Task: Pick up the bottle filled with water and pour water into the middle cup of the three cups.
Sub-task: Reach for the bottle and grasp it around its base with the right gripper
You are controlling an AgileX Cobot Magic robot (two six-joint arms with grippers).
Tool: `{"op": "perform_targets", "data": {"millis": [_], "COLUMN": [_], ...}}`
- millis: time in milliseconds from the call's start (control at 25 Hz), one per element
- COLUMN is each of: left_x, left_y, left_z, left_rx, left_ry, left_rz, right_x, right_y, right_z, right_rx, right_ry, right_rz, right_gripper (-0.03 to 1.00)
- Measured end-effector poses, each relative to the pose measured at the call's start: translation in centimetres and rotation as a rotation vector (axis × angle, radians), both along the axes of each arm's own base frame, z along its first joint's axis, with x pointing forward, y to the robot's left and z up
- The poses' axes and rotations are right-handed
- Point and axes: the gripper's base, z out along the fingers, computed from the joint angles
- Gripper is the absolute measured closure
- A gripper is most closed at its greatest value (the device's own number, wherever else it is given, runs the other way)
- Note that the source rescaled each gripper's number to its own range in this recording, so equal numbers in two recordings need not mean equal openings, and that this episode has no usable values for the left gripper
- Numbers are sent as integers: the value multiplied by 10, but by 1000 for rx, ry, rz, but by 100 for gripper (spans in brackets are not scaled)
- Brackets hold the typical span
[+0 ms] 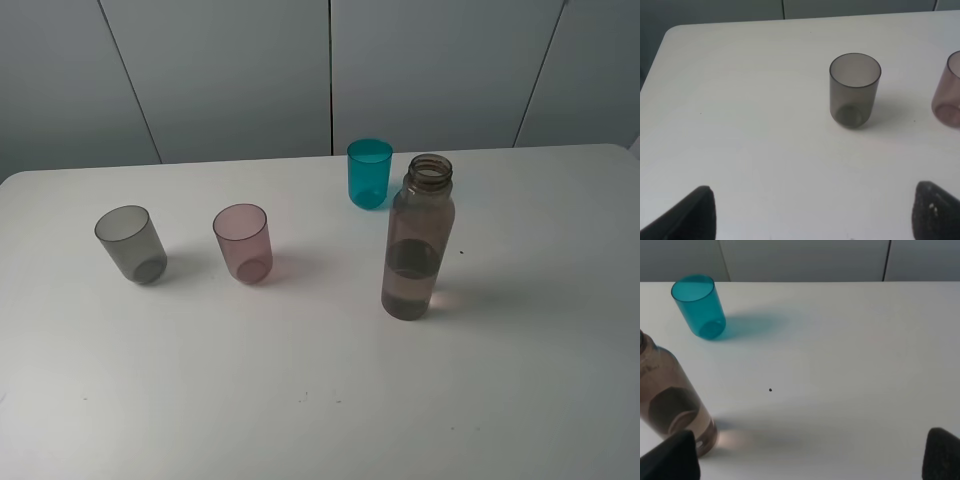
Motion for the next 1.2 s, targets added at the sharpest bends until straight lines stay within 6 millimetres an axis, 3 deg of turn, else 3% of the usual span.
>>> {"op": "perform_targets", "data": {"millis": [720, 920, 1200], "left_x": [0, 0, 0], "left_y": [0, 0, 0], "left_z": [0, 0, 0], "left_rx": [0, 0, 0], "left_ry": [0, 0, 0], "left_rz": [0, 0, 0], "right_x": [67, 78, 73], "right_y": [10, 20, 38], "right_z": [-21, -46, -81], "right_rx": [35, -2, -81], "right_ry": [176, 197, 154], "right_rz": [100, 213, 359], "right_gripper": [9, 9, 9]}}
